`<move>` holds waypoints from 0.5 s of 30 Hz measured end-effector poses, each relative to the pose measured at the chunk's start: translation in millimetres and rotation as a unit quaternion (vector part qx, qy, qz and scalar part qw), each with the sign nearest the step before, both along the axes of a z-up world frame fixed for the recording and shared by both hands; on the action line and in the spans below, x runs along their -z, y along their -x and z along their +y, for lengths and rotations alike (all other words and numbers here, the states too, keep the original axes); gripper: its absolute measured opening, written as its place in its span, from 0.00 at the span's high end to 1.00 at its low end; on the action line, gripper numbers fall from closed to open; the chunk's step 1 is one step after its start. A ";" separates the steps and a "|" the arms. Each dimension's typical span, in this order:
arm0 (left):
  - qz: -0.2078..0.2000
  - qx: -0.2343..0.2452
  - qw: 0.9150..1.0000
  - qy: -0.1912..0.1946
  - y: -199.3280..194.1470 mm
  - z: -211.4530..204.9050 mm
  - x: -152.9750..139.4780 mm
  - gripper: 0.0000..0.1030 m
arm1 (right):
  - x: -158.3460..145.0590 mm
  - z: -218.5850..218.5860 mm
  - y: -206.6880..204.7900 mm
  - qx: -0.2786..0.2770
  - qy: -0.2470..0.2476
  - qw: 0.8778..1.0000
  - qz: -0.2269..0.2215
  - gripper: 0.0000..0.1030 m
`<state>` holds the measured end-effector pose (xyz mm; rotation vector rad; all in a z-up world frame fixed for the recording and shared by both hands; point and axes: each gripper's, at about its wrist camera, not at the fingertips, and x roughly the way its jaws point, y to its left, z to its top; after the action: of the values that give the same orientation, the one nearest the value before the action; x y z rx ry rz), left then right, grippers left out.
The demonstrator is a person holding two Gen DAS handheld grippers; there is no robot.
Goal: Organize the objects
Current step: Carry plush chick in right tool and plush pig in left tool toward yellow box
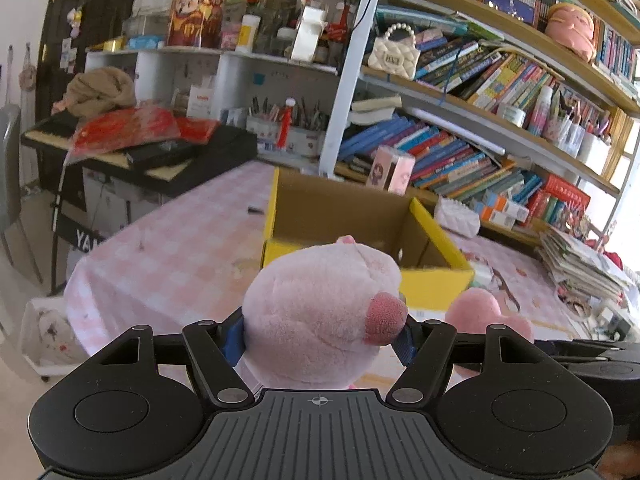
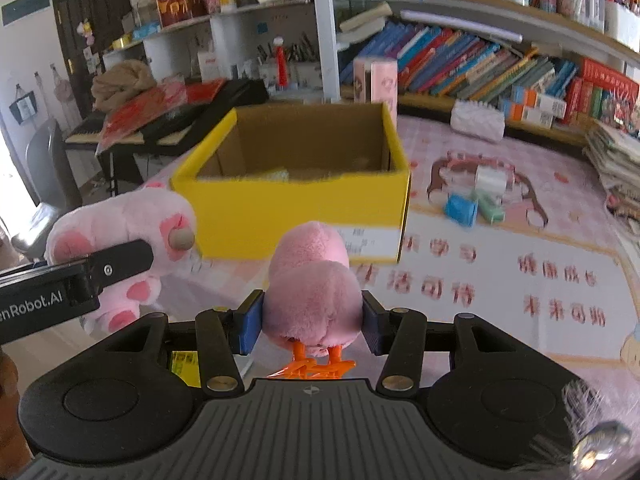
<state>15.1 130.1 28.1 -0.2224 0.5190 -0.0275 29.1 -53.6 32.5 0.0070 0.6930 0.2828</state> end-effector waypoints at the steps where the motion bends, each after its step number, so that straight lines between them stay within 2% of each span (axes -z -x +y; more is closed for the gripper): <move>1: -0.006 -0.001 1.000 -0.002 -5.0 -1.2 -3.2 0.33 | -2.9 -0.5 -4.8 -0.001 -0.002 1.000 -0.006 0.54; 10: -0.034 -0.026 0.999 -0.015 -58.6 -13.2 -20.0 0.33 | -30.2 -3.5 -65.1 -0.023 -0.015 0.998 -0.049 0.54; 15: -0.027 -0.046 0.998 -0.019 -90.2 -20.8 -16.5 0.33 | -32.3 -6.9 -104.8 -0.038 -0.013 0.998 -0.057 0.54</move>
<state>105.3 109.3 44.6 -0.2075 0.4555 0.0668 133.9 -60.5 64.8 -0.0104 0.5773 0.3625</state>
